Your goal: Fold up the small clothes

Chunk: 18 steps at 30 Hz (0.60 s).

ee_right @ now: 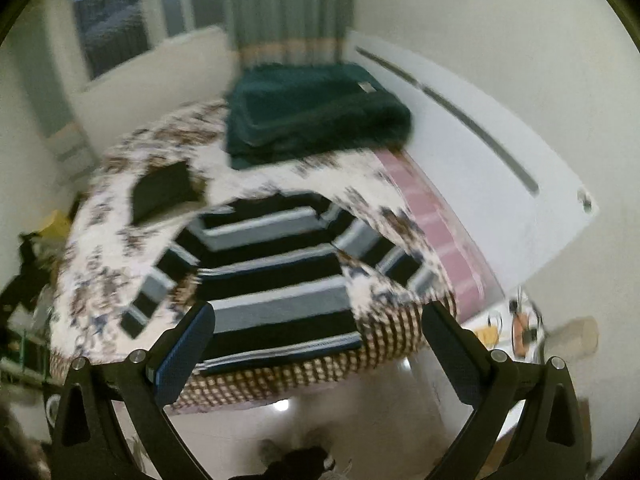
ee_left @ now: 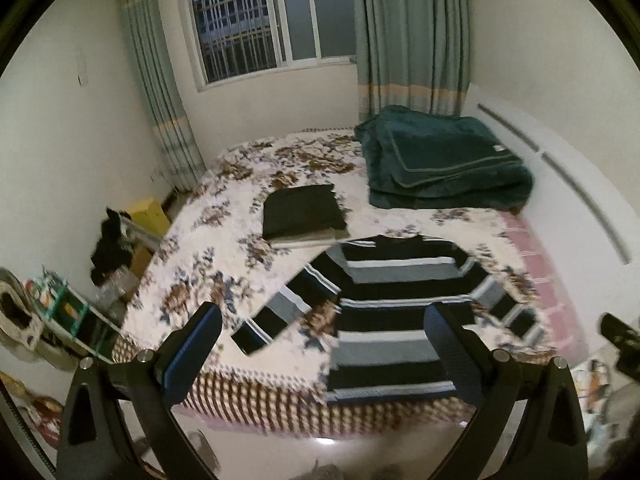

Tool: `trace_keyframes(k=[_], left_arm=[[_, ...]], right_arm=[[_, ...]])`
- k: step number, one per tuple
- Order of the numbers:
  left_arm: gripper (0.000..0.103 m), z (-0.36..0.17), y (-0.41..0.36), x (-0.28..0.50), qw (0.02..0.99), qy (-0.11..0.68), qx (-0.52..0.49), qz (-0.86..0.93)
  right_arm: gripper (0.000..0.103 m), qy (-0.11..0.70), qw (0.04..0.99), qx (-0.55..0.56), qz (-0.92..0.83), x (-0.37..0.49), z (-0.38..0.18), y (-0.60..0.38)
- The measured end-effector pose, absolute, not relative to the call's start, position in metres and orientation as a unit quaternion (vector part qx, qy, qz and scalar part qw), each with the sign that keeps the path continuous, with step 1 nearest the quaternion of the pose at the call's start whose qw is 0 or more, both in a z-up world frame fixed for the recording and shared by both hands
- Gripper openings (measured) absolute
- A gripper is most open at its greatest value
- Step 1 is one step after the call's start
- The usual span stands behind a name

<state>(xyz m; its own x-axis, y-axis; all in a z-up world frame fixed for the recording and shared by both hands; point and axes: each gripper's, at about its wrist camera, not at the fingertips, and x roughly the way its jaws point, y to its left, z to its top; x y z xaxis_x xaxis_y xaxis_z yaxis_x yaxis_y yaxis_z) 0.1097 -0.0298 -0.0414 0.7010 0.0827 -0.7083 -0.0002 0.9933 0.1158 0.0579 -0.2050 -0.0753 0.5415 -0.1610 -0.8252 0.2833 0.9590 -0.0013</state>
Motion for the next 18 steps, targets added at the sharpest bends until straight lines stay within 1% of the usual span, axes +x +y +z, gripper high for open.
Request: trace_keyframes(k=[3,9,11,13,18], left_arm=[[0.103,-0.081,-0.044,0.150,0.915,0.397,0.062,0.027],[0.103,-0.174,-0.087,0.231,0.892,0.444,0.072,0.040],[0.103,-0.213,-0.112,0.265,0.882,0.461,0.078,0.051],[0.103,-0.245,-0.123,0.282,0.873,0.478,0.077,0.064],[0.103,-0.346,-0.157,0.335,0.841,0.535,0.043,0.072]], right_arm=[[0.103,0.487,0.854,0.092,-0.158,0.088,-0.127,-0.246],[0.103,0.527,0.801,0.175,-0.223,0.155,-0.257,-0.369],[0.103,0.537,0.780,0.210,-0.242,0.177,-0.304,-0.412],[0.103,0.552,0.755,0.246,-0.255,0.200,-0.359,-0.457],[0.103,0.578,0.701,0.311,-0.277,0.245,-0.491,-0.541]])
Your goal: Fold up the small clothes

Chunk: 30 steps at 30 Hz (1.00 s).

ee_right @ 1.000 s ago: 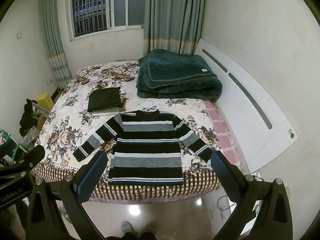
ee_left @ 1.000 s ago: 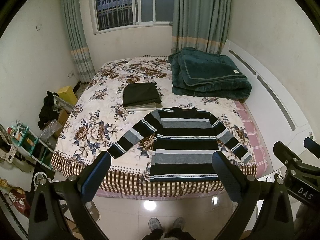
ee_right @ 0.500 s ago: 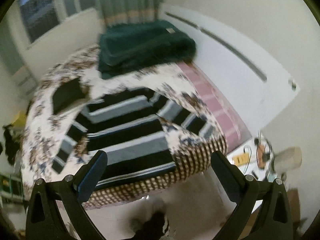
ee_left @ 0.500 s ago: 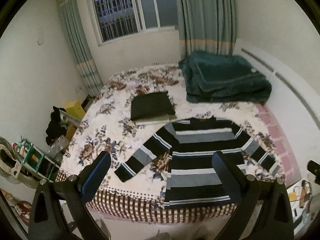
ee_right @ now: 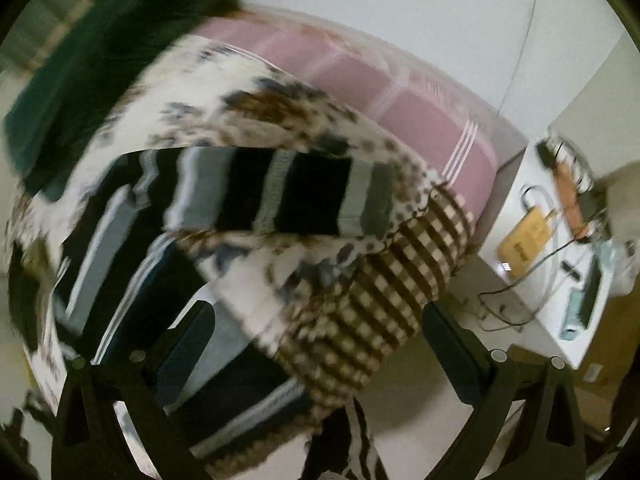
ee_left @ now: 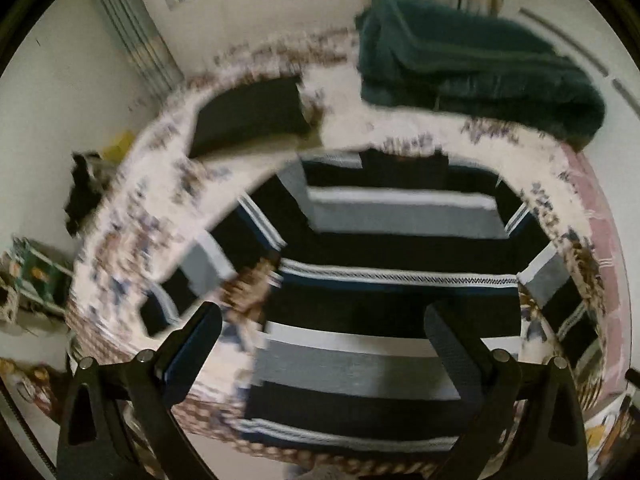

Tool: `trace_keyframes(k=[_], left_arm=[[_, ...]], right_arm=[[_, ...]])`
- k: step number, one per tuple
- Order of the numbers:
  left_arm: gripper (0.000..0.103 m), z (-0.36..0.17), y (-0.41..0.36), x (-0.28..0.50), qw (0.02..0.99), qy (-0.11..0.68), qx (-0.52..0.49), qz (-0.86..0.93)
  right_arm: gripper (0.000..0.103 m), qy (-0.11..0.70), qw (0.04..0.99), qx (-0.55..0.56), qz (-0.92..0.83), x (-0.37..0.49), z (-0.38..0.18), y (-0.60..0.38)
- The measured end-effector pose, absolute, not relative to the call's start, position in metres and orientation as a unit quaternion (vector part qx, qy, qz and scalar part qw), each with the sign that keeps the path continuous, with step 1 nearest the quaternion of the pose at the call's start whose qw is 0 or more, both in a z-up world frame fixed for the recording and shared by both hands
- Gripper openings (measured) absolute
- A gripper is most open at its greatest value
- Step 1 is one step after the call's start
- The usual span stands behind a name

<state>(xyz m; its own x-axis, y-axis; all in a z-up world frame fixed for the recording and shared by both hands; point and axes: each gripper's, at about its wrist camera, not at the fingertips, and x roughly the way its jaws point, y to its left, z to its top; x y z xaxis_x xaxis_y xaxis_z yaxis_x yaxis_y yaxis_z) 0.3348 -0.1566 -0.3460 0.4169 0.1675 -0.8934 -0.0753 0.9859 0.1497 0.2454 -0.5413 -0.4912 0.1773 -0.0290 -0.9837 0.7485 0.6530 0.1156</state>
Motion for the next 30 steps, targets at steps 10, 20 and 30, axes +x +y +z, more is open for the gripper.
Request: trace_keyframes(k=[10,20,30], left_arm=[[0.103,-0.506,-0.190,0.395,0.774,0.625,0.033,0.096],[0.103,-0.556,-0.217,0.427,0.767,0.634,0.062,0.075],[0.103,-0.547,-0.227,0.441,0.783,0.616,0.072,0.050]], right_arm=[[0.097,0.517,0.561,0.539,-0.356,0.217,-0.685,-0.646],[0.009,0.456,0.595,0.563,-0.349,0.229,-0.721,-0.658],[0.010,0.444,0.674,0.463,-0.366,0.264,-0.647,-0.696]])
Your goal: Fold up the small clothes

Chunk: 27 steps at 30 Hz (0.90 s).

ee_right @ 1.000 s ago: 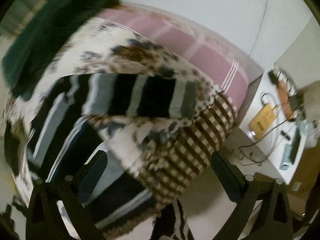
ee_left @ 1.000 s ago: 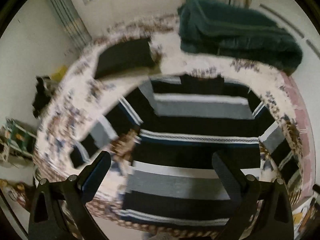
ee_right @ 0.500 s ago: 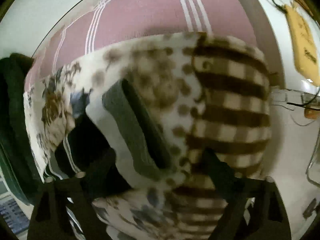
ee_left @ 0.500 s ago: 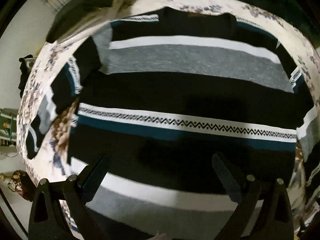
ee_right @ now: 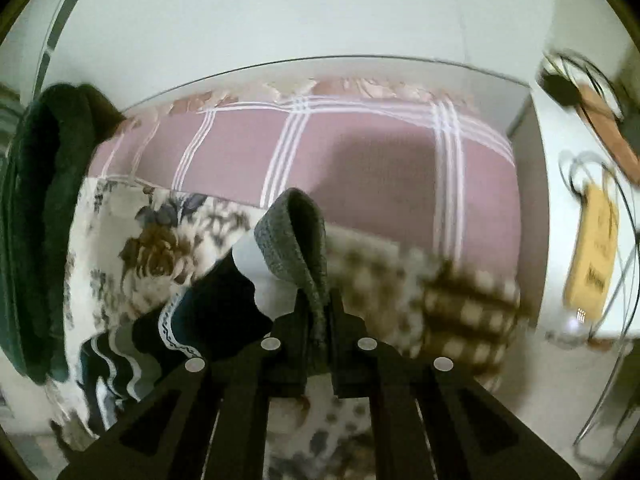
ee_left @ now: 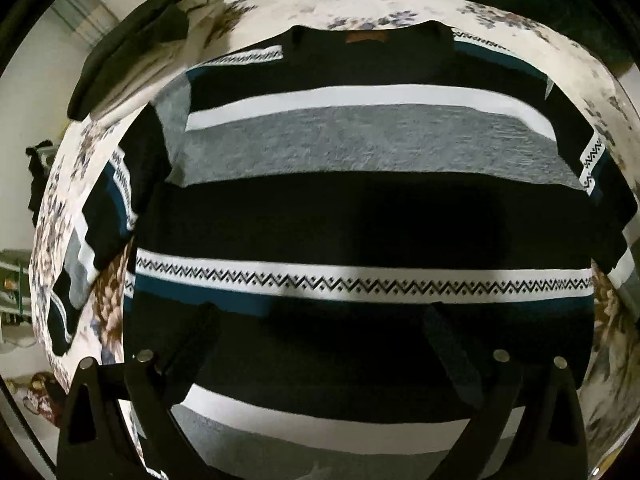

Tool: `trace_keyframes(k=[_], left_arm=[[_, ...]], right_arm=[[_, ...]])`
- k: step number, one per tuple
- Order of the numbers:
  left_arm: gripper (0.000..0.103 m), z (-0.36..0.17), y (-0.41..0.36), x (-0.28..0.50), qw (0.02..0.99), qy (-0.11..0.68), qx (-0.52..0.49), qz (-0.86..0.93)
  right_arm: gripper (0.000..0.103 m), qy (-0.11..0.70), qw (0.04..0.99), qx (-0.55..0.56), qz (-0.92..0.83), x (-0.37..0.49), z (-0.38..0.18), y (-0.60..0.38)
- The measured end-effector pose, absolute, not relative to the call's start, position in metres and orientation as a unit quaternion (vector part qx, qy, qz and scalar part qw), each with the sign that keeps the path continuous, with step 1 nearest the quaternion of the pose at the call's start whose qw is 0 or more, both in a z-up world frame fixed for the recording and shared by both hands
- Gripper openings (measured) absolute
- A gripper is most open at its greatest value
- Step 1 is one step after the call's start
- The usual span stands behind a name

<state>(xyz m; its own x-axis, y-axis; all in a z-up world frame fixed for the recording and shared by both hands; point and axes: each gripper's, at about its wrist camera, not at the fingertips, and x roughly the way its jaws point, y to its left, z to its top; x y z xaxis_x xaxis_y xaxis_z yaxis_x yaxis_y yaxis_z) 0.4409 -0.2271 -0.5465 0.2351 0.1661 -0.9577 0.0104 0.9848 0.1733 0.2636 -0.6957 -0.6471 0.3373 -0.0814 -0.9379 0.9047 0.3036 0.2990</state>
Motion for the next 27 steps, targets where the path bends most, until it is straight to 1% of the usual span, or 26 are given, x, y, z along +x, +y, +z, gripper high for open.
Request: trace_keyframes(k=[1,2,3,4,5,7,8,10,13,14,15,16,17,20,23,24,27], left_arm=[[0.103,-0.547,-0.228,0.441,0.783,0.616,0.072,0.048],[0.103,-0.550,-0.228,0.442,0.782,0.617,0.072,0.047],[0.103,-0.552,-0.229,0.442,0.780,0.620,0.071,0.047],[0.103,-0.554,-0.228,0.442,0.779,0.622,0.068,0.047],[0.103,-0.556,-0.227,0.442,0.778,0.623,0.065,0.047],[0.103,-0.561,-0.225,0.440,0.776,0.626,0.060,0.049],[0.103,-0.563,-0.224,0.440,0.775,0.627,0.059,0.050],[0.103,-0.570,-0.221,0.437,0.769,0.635,0.055,0.053],[0.103,-0.580,-0.213,0.435,0.760,0.645,0.044,0.058],[0.103,-0.581,-0.211,0.435,0.759,0.647,0.041,0.059],[0.103,-0.582,-0.206,0.436,0.759,0.647,0.036,0.063],[0.103,-0.582,-0.203,0.436,0.759,0.647,0.034,0.065],[0.103,-0.582,-0.198,0.438,0.760,0.645,0.030,0.070],[0.103,-0.580,-0.179,0.441,0.763,0.641,0.016,0.083],[0.103,-0.574,-0.152,0.442,0.766,0.634,0.001,0.103],[0.103,-0.572,-0.144,0.442,0.766,0.633,-0.003,0.108],[0.103,-0.564,-0.109,0.440,0.768,0.626,-0.020,0.132]], right_arm=[[0.018,0.456,0.667,0.466,-0.360,0.269,-0.654,-0.700],[0.031,0.467,0.657,0.473,-0.356,0.268,-0.659,-0.706],[0.036,0.475,0.639,0.489,-0.358,0.268,-0.666,-0.707],[0.045,0.468,0.629,0.508,-0.358,0.258,-0.665,-0.712],[0.053,0.453,0.621,0.529,-0.359,0.251,-0.667,-0.711],[0.060,0.415,0.602,0.582,-0.355,0.235,-0.674,-0.704],[0.062,0.400,0.588,0.612,-0.347,0.231,-0.683,-0.698],[0.062,0.382,0.559,0.655,-0.335,0.227,-0.705,-0.692],[0.062,0.327,0.559,0.689,-0.327,0.235,-0.728,-0.690],[0.059,0.309,0.567,0.688,-0.330,0.240,-0.730,-0.692],[0.050,0.297,0.582,0.678,-0.338,0.247,-0.729,-0.693],[0.016,0.298,0.594,0.662,-0.345,0.255,-0.725,-0.693],[0.008,0.309,0.605,0.644,-0.351,0.266,-0.720,-0.694],[0.007,0.340,0.659,0.578,-0.341,0.312,-0.682,-0.681],[0.007,0.375,0.728,0.496,-0.289,0.371,-0.622,-0.639],[0.007,0.388,0.756,0.460,-0.257,0.398,-0.597,-0.612],[0.007,0.431,0.810,0.356,-0.178,0.464,-0.545,-0.529]])
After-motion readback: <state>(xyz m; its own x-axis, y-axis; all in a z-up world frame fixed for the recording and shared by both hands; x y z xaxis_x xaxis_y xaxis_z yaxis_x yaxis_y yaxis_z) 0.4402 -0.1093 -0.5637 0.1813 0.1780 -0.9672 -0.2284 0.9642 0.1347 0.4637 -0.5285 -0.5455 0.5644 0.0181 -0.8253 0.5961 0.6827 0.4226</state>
